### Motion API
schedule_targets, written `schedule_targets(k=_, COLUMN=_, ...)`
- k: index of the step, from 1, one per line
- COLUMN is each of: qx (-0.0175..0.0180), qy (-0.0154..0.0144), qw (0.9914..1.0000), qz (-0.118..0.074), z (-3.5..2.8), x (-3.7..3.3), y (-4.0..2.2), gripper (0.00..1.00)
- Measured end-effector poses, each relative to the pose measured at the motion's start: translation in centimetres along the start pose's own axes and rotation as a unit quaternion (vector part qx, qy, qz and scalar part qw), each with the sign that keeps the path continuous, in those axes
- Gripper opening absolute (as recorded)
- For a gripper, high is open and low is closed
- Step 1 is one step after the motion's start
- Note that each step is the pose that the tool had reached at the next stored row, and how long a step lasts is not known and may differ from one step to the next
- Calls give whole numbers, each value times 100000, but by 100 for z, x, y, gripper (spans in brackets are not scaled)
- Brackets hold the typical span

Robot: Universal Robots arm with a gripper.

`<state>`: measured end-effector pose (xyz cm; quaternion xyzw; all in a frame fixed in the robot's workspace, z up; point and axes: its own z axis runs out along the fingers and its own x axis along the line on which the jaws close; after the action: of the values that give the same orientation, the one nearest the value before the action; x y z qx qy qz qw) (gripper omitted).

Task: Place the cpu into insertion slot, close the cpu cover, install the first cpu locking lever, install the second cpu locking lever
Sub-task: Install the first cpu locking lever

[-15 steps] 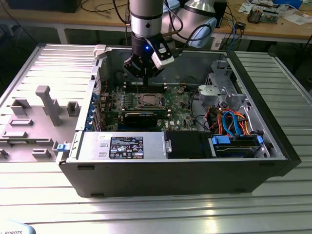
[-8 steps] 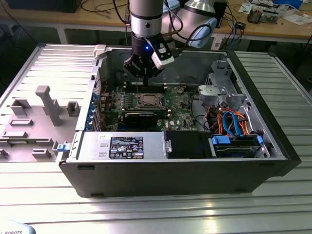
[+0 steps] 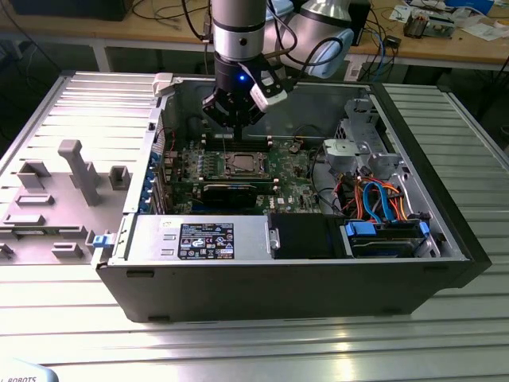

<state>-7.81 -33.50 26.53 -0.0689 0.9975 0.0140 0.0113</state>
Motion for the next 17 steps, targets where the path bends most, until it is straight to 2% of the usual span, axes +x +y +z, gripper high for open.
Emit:
schedule_targets(k=7, qx=-3, qy=-4, qw=100000, qz=-13, z=0, x=11, y=1, gripper=11)
schedule_targets(k=9, qx=2, qy=5, qw=100000, qz=-14, z=-1, x=40, y=5, gripper=11)
schedule_targets(k=11, qx=-3, qy=-3, qw=100000, qz=48, z=-1, x=96, y=13, gripper=11)
schedule_targets(k=13, qx=85, qy=-82, qw=99945, qz=3314, z=14, x=101, y=13, gripper=11)
schedule_targets(k=14, qx=107, qy=-91, qw=99922, qz=3957, z=15, x=102, y=13, gripper=11)
schedule_targets(k=16, qx=66, qy=-119, qw=99905, qz=4346, z=13, x=381, y=62, gripper=11)
schedule_targets(k=17, qx=22, qy=-122, qw=99905, qz=4352, z=26, x=400, y=196, gripper=11)
